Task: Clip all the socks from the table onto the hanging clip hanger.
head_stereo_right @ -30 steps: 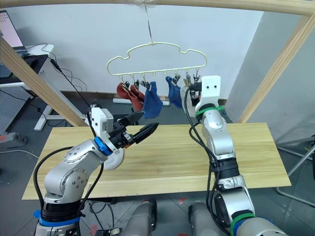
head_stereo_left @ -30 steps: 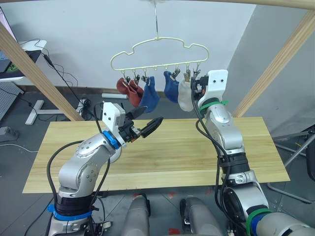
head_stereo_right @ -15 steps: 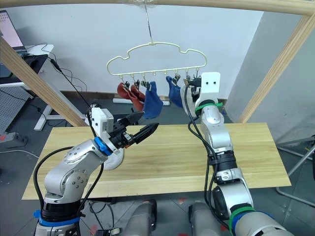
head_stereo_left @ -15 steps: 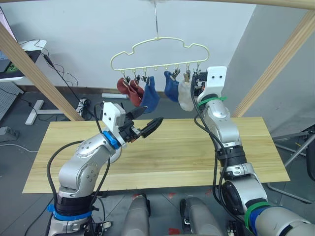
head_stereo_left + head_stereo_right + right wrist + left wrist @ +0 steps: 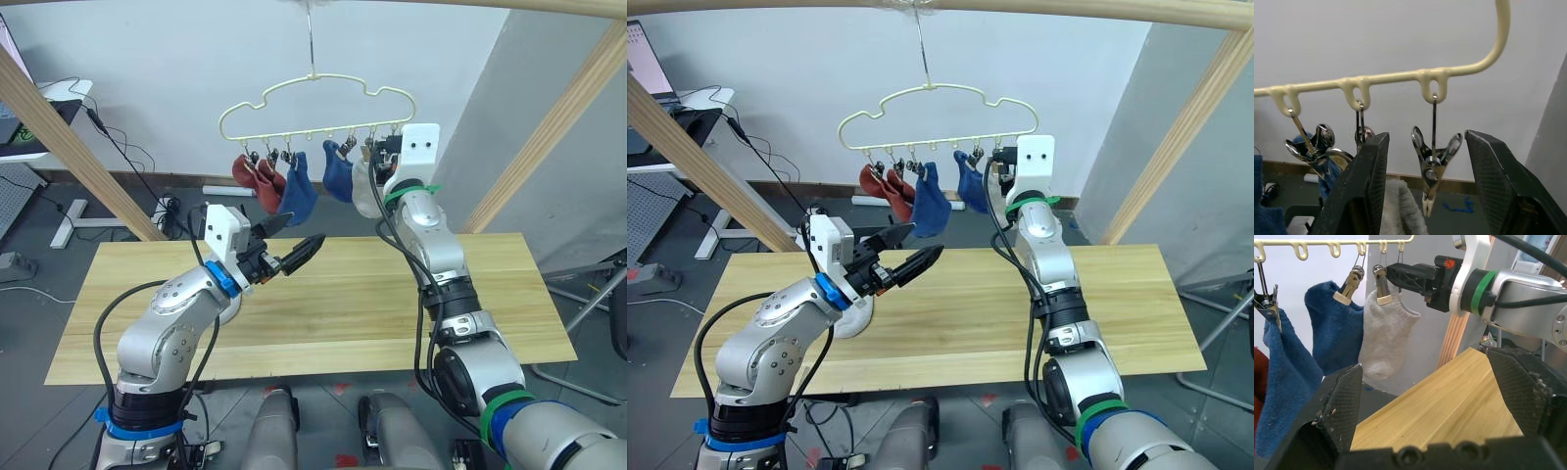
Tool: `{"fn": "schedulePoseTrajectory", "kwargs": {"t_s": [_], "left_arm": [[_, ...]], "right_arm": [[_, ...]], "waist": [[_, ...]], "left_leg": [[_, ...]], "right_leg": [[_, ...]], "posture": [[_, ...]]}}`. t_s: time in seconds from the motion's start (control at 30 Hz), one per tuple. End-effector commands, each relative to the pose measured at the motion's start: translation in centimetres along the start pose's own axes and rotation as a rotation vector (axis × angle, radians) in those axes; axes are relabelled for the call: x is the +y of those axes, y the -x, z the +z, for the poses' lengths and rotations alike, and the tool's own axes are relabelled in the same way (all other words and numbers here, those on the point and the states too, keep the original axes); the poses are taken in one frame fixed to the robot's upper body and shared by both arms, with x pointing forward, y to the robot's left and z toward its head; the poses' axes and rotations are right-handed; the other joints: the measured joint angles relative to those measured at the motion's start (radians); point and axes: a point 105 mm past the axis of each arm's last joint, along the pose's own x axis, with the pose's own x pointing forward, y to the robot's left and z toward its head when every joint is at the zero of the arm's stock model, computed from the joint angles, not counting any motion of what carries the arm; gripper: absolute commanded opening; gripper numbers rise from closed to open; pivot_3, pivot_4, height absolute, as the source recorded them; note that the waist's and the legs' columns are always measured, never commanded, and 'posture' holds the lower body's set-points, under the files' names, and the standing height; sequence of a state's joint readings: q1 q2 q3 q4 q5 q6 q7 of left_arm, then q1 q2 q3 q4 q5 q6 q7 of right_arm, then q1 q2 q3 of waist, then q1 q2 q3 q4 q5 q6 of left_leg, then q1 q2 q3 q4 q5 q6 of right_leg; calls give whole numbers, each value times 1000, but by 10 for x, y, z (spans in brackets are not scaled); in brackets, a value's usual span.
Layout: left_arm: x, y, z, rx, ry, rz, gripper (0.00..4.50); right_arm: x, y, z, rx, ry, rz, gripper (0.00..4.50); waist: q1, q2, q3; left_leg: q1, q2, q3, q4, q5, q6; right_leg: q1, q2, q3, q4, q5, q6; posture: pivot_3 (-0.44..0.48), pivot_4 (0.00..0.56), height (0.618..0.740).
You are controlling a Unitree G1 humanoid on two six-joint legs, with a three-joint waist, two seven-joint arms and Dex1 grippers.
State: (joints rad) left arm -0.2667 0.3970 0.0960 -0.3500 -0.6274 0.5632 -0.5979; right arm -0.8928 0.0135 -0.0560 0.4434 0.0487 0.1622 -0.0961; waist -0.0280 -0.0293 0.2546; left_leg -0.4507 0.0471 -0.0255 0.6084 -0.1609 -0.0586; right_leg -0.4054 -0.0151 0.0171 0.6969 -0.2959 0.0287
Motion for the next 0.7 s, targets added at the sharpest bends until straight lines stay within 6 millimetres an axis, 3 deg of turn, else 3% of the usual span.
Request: {"fn": "schedulePoseTrajectory", "kwargs": {"t_s": [0.03, 0.7], "left_arm": [[-6, 2, 10, -31, -45, -11, 4500], [-7, 3, 9, -29, -47, -2, 4500]], "right_arm": [[4, -4, 19, -65, -21, 8, 2541], [17, -8, 20, -63, -76, 61, 2541]], "waist": [[1, 0, 0], [1, 0, 0]], "left_leg": [[0, 0, 0, 0, 0, 0], [0, 0, 0, 0, 0, 0]], "right_leg": [[0, 0, 0, 0, 0, 0], [0, 0, 0, 0, 0, 0]], "posture": [[72, 229, 740], [83, 233, 740]]}}
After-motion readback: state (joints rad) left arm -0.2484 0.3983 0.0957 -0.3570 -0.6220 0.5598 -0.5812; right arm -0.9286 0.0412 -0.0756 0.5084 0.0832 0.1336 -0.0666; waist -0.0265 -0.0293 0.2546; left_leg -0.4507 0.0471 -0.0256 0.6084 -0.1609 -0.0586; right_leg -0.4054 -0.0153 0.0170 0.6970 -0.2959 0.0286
